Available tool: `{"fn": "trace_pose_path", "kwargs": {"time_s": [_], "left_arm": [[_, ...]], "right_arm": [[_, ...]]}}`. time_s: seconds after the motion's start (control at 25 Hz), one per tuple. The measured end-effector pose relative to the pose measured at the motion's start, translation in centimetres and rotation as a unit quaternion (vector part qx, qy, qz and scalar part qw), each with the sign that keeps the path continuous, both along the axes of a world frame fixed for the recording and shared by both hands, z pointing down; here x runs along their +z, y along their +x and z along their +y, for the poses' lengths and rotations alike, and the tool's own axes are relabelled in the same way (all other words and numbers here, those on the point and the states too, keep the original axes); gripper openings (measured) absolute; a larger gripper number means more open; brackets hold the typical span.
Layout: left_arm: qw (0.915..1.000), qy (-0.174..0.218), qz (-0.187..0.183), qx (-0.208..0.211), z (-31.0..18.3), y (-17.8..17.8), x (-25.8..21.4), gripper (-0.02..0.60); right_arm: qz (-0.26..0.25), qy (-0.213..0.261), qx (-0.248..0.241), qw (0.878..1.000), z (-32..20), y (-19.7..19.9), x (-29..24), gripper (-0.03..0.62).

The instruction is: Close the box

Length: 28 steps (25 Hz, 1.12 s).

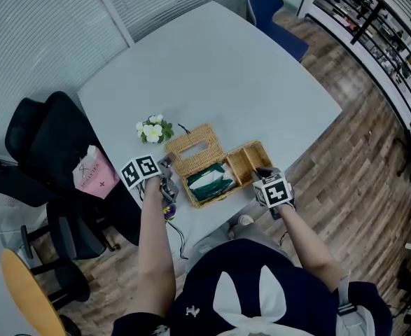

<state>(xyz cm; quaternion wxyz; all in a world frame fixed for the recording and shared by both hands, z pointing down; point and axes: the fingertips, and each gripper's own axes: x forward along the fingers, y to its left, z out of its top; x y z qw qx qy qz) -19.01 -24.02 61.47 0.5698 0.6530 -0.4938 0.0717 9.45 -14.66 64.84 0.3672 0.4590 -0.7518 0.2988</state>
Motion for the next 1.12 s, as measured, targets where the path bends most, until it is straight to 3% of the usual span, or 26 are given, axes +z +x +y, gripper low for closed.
{"fn": "trace_pose_path", "kwargs": {"time_s": [1.12], "left_arm": [[0.9948, 0.075, -0.067, 0.015, 1.8, 0.4, -3.2, 0.095]], "right_arm": [[-0.018, 0.015, -0.012, 1.000, -0.2, -0.1, -0.2, 0.048]]}}
